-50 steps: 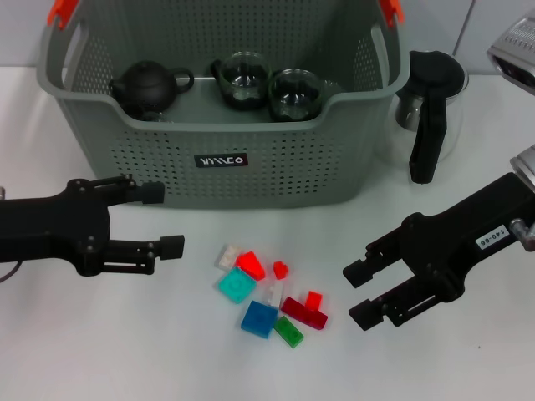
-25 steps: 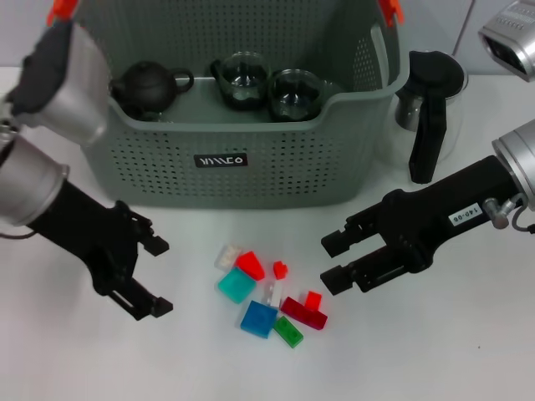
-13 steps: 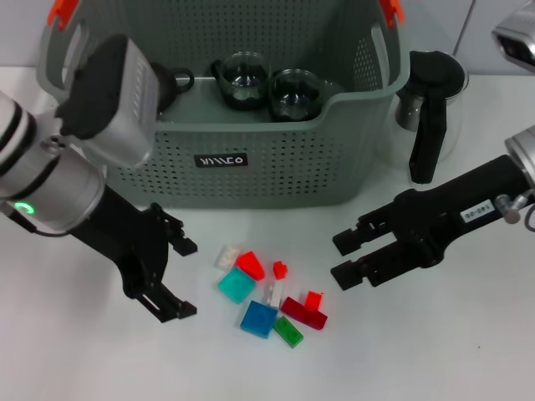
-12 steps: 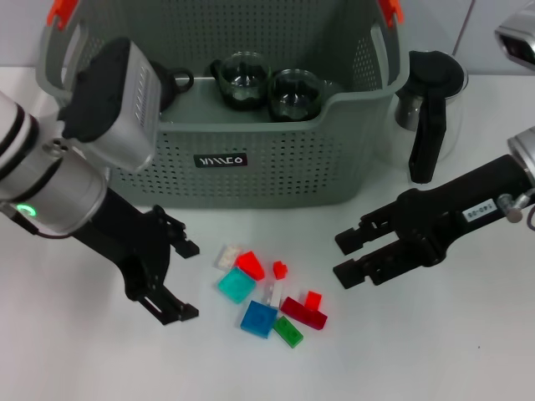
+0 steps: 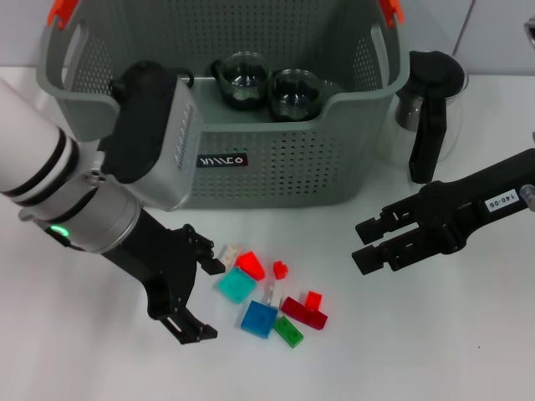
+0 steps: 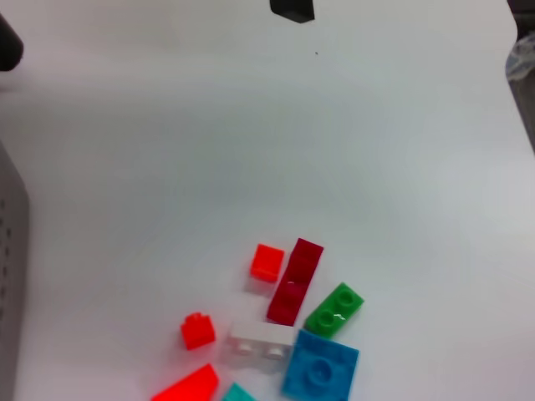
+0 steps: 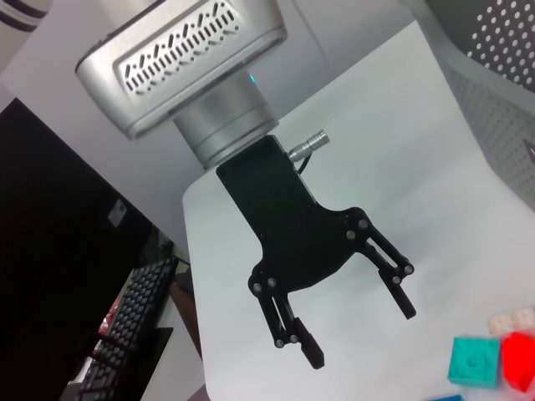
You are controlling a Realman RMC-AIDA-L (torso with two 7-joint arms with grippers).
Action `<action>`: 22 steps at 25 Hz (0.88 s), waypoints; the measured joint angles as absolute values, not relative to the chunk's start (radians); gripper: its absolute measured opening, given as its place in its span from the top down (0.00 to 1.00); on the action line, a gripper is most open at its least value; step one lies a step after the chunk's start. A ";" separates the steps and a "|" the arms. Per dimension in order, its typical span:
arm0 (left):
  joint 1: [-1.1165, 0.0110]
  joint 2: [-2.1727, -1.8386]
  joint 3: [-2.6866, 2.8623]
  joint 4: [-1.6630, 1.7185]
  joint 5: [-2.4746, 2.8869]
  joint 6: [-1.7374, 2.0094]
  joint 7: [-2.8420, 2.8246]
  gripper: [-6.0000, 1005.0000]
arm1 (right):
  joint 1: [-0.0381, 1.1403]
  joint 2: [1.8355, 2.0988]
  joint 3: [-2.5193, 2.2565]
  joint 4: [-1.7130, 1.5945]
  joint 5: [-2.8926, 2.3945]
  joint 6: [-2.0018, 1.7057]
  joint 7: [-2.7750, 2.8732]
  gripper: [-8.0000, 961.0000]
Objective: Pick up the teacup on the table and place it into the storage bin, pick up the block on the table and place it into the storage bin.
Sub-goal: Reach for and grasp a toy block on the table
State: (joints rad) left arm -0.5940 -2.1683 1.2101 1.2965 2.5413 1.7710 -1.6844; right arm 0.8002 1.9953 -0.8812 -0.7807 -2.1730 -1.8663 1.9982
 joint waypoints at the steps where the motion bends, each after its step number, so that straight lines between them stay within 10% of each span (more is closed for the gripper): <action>1: -0.595 -2.168 1.225 1.302 2.545 1.761 -1.682 0.12 | 0.799 1.994 -0.880 -0.781 -2.173 -1.867 2.003 0.27; 22: -0.634 -2.174 1.518 1.347 2.654 1.638 -1.714 0.14 | 0.788 1.985 -0.815 -0.780 -2.172 -1.854 2.017 0.26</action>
State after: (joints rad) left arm -0.6336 -2.1740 1.5181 1.3475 2.6542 1.6384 -1.7136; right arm 0.7884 1.9852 -0.8153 -0.7796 -2.1720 -1.8542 2.0172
